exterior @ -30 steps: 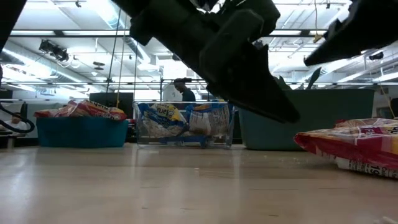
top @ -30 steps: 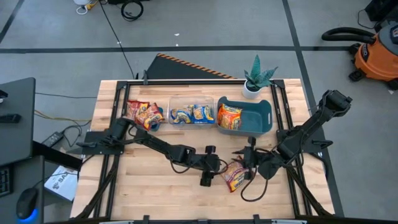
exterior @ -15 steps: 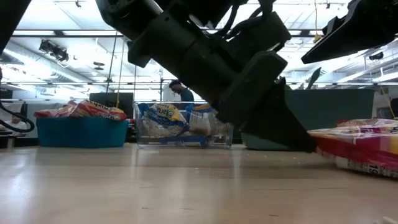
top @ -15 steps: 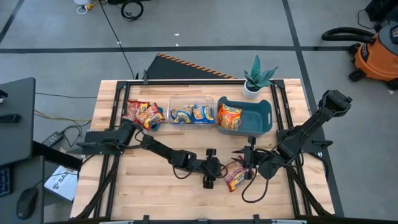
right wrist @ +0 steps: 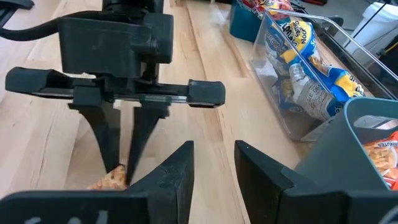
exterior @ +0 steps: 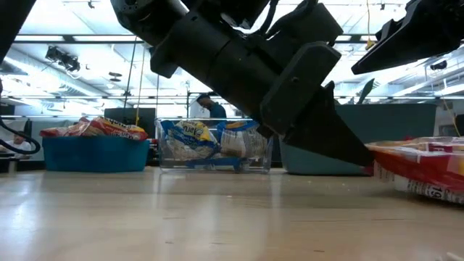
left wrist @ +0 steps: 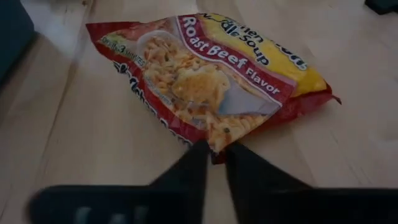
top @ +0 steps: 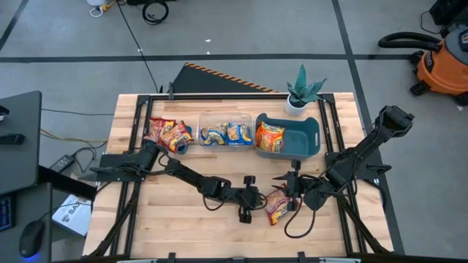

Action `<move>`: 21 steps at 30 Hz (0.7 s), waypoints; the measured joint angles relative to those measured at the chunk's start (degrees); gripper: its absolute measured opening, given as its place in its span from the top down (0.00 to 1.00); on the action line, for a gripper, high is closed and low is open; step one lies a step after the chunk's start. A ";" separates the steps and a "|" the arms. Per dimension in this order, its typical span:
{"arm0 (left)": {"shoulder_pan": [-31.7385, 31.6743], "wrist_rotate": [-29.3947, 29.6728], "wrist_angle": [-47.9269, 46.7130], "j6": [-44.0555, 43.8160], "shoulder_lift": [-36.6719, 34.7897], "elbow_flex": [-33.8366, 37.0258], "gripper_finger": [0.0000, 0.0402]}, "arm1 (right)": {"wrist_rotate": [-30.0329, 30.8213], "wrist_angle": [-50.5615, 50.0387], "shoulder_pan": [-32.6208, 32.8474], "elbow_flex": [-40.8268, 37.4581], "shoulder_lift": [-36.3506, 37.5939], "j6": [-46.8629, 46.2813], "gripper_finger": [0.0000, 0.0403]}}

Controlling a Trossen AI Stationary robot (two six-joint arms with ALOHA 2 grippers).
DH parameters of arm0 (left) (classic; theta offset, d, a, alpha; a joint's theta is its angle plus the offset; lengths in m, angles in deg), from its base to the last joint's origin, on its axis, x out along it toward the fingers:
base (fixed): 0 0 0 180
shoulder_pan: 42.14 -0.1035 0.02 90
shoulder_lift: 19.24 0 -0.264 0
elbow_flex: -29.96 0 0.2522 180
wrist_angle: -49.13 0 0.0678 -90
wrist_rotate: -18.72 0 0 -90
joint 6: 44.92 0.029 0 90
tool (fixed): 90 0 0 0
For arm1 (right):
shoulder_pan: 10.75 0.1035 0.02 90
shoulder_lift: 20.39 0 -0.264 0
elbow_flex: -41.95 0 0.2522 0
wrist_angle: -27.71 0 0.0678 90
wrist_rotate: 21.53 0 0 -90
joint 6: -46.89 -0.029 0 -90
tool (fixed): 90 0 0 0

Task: Sort Maruchan noodles
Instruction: Put the red noodle pack into the left blue bin

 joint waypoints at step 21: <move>0.27 13.92 -43.30 -3.49 -35.09 -0.02 0.99 | 11.85 2.56 2.49 -0.02 -0.02 6.05 0.70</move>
